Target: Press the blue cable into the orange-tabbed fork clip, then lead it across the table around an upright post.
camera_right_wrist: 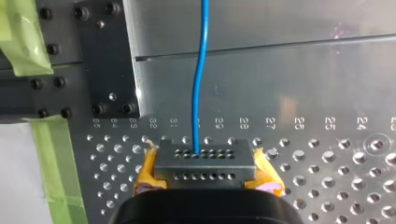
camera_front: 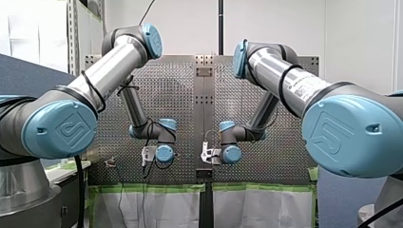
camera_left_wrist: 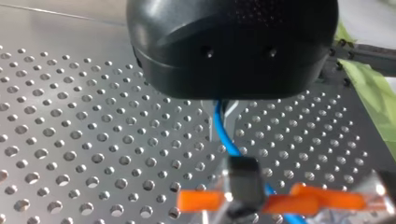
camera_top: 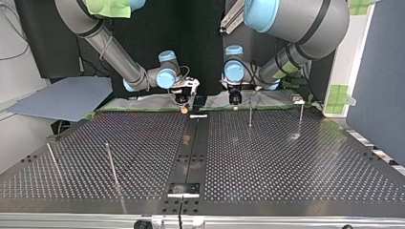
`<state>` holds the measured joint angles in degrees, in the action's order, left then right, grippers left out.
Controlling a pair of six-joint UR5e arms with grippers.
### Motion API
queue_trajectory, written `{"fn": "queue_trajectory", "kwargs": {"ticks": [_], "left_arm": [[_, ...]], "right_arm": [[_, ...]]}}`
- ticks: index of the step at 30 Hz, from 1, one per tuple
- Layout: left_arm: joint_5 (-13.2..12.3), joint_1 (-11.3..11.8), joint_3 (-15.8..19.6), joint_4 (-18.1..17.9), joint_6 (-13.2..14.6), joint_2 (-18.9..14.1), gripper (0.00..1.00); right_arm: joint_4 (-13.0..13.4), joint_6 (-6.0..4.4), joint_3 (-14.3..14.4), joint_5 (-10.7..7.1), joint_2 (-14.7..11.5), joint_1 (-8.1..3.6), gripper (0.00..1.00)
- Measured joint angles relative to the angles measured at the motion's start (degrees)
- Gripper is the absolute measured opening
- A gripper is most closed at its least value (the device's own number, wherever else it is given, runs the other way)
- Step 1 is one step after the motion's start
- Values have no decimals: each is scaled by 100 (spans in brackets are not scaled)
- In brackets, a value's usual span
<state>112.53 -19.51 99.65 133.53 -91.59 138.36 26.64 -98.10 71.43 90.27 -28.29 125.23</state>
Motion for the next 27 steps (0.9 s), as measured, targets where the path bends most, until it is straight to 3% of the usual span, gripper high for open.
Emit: {"fn": "queue_trajectory", "kwargs": {"ticks": [8,14,18,27], "left_arm": [[-5,-36,1,103,153,-28,0],[-1,-116,9,272,283,-242,0],[1,-196,10,426,276,-424,0],[-5,-366,14,738,222,-890,0]], "right_arm": [[-114,15,-44,-13,-5,2,0],[-395,234,-146,40,-96,4,0],[-595,299,-156,57,-145,8,0],[-924,310,-158,66,-596,15,0]]}}
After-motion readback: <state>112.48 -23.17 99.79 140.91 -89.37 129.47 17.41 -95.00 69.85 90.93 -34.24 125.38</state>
